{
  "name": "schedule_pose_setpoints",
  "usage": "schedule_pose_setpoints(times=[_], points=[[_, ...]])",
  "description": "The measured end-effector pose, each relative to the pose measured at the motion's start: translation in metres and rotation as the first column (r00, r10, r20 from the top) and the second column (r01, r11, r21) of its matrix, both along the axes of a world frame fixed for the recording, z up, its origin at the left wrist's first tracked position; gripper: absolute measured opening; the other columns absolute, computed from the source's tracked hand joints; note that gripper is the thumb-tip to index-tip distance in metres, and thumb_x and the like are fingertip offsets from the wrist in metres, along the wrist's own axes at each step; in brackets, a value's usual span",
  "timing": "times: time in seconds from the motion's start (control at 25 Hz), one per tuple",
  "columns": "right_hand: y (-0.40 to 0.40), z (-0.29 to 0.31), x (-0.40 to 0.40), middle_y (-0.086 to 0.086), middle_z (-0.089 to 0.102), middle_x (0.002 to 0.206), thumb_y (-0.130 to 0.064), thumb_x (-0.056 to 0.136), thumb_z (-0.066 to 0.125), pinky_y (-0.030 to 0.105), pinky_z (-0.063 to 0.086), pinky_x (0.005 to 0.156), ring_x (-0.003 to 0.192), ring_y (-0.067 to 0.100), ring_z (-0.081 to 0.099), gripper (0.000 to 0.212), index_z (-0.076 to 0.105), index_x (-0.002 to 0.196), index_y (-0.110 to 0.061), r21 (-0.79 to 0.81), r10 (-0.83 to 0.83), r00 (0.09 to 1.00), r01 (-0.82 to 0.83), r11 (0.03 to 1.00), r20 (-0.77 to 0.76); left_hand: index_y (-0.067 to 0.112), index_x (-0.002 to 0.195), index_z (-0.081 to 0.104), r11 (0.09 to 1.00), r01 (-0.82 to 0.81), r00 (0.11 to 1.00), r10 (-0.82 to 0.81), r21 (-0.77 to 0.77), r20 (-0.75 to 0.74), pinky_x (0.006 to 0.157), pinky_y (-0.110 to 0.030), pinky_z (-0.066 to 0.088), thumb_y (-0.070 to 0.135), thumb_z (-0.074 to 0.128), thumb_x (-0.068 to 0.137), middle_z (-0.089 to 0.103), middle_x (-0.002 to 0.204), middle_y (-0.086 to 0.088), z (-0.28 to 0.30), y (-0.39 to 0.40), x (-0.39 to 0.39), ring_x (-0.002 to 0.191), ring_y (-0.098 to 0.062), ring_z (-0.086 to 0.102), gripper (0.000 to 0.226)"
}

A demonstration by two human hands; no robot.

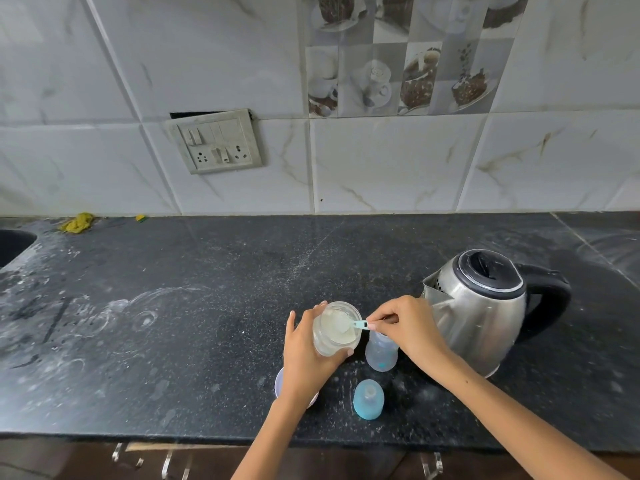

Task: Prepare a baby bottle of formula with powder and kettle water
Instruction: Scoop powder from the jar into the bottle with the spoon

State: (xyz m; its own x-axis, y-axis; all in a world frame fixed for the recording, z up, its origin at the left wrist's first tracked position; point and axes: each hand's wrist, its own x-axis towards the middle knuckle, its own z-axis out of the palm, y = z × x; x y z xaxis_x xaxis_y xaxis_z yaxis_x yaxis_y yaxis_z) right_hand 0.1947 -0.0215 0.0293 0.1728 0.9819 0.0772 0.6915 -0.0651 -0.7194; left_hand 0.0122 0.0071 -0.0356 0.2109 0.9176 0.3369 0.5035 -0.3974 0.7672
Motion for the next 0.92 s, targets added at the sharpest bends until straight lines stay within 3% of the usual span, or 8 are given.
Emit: schedule_pose_setpoints(times=[0.2,0.4,0.56,0.68,0.8,0.92], points=[[0.000,0.000,0.002,0.000,0.077,0.076,-0.012,0.077,0.081,0.016,0.053,0.067,0.069,0.007,0.069,0.008,0.081,0.084,-0.015,-0.016,-0.007,0.999,0.007,1.000,-0.040,0.024,0.122,0.051,1.000,-0.003,1.000,0.003,-0.017,-0.008,0.116,-0.037,0.015,0.052,0.074,0.059,0.054,0.130,0.018,0.002,0.000,-0.001,0.118,-0.003,0.047,0.073],[0.004,-0.001,0.003,0.005,0.077,0.069,-0.008,0.075,0.082,0.027,0.059,0.071,0.063,0.013,0.070,0.008,0.080,0.079,-0.015,-0.049,-0.062,0.962,0.051,0.998,-0.266,0.032,0.122,0.048,0.994,0.001,0.998,0.006,-0.109,0.057,0.100,-0.044,0.042,0.049,0.076,0.057,0.053,0.131,0.018,-0.002,0.005,-0.006,0.117,-0.005,0.047,0.072],[0.002,-0.003,-0.003,0.006,0.077,0.071,-0.004,0.077,0.080,0.022,0.059,0.069,0.068,0.014,0.072,0.011,0.080,0.078,-0.015,-0.065,-0.078,0.911,0.057,0.996,-0.405,0.044,0.128,0.038,0.980,0.038,0.997,-0.023,-0.197,0.077,0.099,-0.036,0.045,0.052,0.079,0.060,0.053,0.134,0.015,-0.007,0.015,-0.015,0.122,-0.005,0.050,0.080],[-0.004,0.000,-0.006,0.006,0.077,0.071,-0.001,0.077,0.078,0.015,0.056,0.064,0.067,0.010,0.071,0.014,0.079,0.077,-0.015,-0.046,-0.102,0.866,0.092,0.995,-0.490,0.037,0.137,0.033,0.971,0.053,0.996,-0.036,-0.235,0.076,0.102,-0.034,0.043,0.046,0.081,0.064,0.052,0.135,0.014,-0.009,0.018,-0.017,0.124,-0.008,0.049,0.088],[-0.017,0.003,-0.004,0.001,0.078,0.073,-0.003,0.078,0.078,0.015,0.055,0.064,0.067,0.006,0.071,0.017,0.079,0.077,-0.020,0.000,-0.118,0.832,0.140,0.990,-0.542,0.024,0.147,0.022,0.986,-0.062,0.996,0.071,-0.157,0.059,0.110,-0.033,0.031,0.037,0.081,0.069,0.031,0.149,0.013,-0.003,0.005,-0.010,0.136,-0.008,0.031,0.099],[-0.040,0.000,0.004,-0.003,0.078,0.075,-0.004,0.078,0.078,0.019,0.058,0.066,0.072,0.010,0.074,0.020,0.078,0.078,-0.024,0.061,-0.161,0.816,0.234,0.970,-0.554,0.018,0.142,0.030,0.986,-0.106,0.985,0.087,0.127,0.151,0.110,-0.027,0.028,0.025,0.064,0.086,0.032,0.150,0.003,0.004,-0.026,0.009,0.138,-0.010,0.030,0.066]])
